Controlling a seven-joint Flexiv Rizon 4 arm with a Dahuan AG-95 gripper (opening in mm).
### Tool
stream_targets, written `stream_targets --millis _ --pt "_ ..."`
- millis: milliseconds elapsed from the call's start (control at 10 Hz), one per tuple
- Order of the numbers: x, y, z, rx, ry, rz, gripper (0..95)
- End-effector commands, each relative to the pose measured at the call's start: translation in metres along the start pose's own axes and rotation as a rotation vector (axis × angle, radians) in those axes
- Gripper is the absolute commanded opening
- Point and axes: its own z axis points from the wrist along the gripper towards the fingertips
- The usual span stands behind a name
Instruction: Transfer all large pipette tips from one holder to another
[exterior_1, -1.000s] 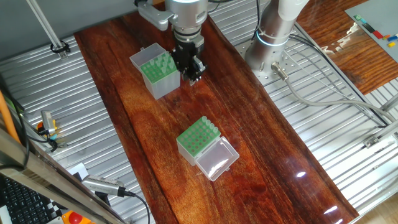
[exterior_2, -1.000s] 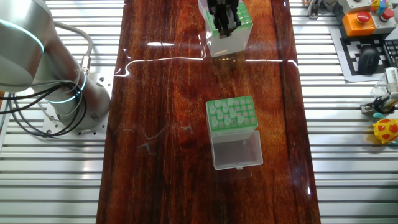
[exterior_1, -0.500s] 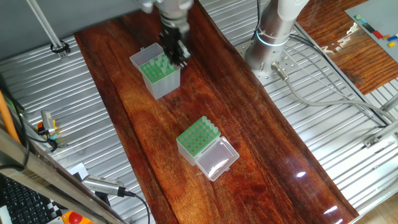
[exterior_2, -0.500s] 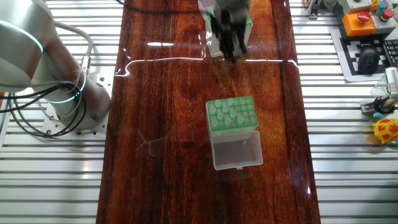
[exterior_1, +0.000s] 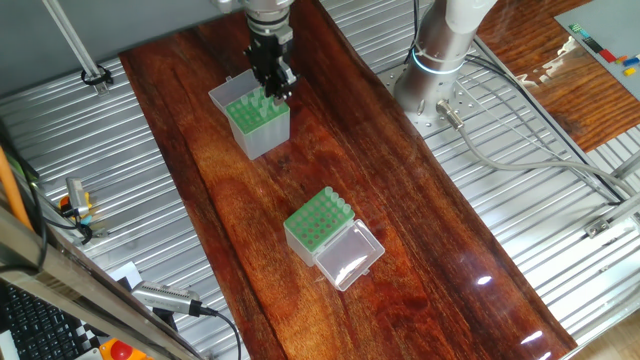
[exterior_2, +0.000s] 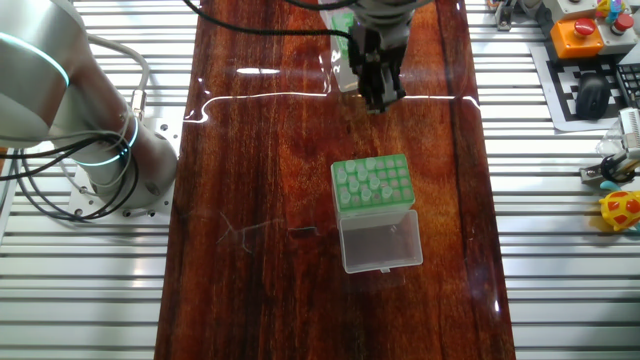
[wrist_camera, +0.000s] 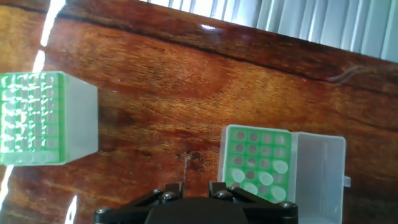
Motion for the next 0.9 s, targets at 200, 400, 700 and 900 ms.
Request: stream_targets --millis 200,400,700,900 --pt "0.0 0.0 0.0 0.016 -0.002 0.058 19.0" --pt "-0.003 -0.012 0.001 0.016 0.001 0.018 19.0" --pt "-0.004 -0.034 0.018 0.016 0.006 -0.066 19.0" --pt "-0.005 -0.036 0.032 0.017 0.009 -0.113 19.0"
